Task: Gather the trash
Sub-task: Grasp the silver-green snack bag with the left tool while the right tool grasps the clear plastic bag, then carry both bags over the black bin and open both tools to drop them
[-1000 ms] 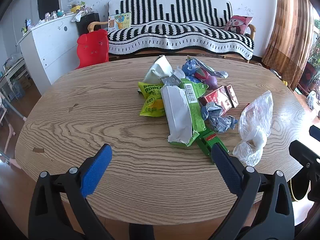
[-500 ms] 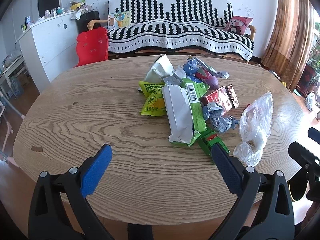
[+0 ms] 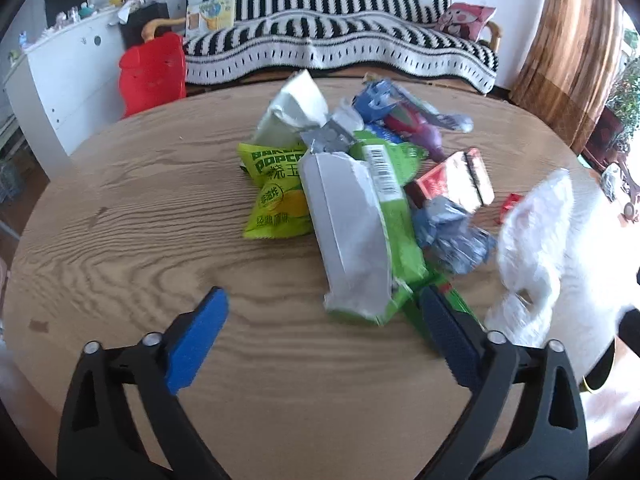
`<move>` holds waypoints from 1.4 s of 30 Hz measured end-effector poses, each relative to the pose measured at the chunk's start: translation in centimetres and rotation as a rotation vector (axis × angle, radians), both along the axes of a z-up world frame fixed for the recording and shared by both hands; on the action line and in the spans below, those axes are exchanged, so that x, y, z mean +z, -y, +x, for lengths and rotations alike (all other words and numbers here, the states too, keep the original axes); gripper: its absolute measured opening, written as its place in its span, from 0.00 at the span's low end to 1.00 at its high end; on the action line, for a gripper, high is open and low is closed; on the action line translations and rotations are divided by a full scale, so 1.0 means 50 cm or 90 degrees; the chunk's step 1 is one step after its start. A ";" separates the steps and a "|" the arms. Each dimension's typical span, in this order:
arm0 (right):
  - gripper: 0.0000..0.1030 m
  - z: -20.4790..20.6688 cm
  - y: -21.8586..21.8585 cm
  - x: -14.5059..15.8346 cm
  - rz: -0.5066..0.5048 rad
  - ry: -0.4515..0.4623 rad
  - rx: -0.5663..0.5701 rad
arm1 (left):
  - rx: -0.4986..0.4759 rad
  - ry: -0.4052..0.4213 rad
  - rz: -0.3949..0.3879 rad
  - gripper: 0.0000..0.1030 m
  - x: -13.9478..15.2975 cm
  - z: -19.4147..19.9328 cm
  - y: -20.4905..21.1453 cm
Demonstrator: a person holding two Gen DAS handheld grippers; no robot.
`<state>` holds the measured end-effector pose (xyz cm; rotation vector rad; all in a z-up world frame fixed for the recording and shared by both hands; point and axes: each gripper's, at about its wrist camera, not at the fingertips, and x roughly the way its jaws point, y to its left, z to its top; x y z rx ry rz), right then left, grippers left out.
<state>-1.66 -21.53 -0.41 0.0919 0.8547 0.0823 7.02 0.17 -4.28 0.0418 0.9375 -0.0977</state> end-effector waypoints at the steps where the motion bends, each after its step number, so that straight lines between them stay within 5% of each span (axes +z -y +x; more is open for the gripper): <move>1: 0.94 0.001 0.002 -0.001 -0.002 0.000 0.000 | 0.006 -0.007 -0.013 0.89 -0.007 0.016 -0.006; 8: 0.94 0.018 0.020 -0.021 -0.002 -0.015 -0.008 | 0.014 -0.035 -0.066 0.79 -0.044 0.067 -0.017; 12: 0.94 0.039 0.037 -0.041 0.019 -0.038 -0.015 | -0.038 -0.030 -0.092 0.41 -0.038 0.063 -0.003; 23: 0.93 0.130 0.015 -0.106 0.006 -0.106 -0.021 | -0.033 0.029 -0.049 0.37 0.051 -0.004 -0.018; 27: 0.75 0.172 0.001 -0.146 -0.007 -0.149 -0.025 | -0.043 0.062 -0.021 0.37 0.077 -0.031 -0.012; 29: 0.49 0.177 -0.005 -0.157 -0.022 -0.153 -0.020 | -0.051 0.060 -0.022 0.37 0.086 -0.035 0.000; 30: 0.26 0.172 -0.005 -0.148 -0.027 -0.143 -0.016 | -0.055 0.058 -0.030 0.37 0.093 -0.035 0.005; 38: 0.24 0.082 0.124 -0.031 0.001 -0.026 -0.034 | -0.136 0.086 -0.052 0.37 0.129 -0.056 0.157; 42: 0.24 -0.004 0.320 -0.006 -0.017 0.015 -0.148 | -0.214 0.086 -0.063 0.37 0.129 -0.079 0.293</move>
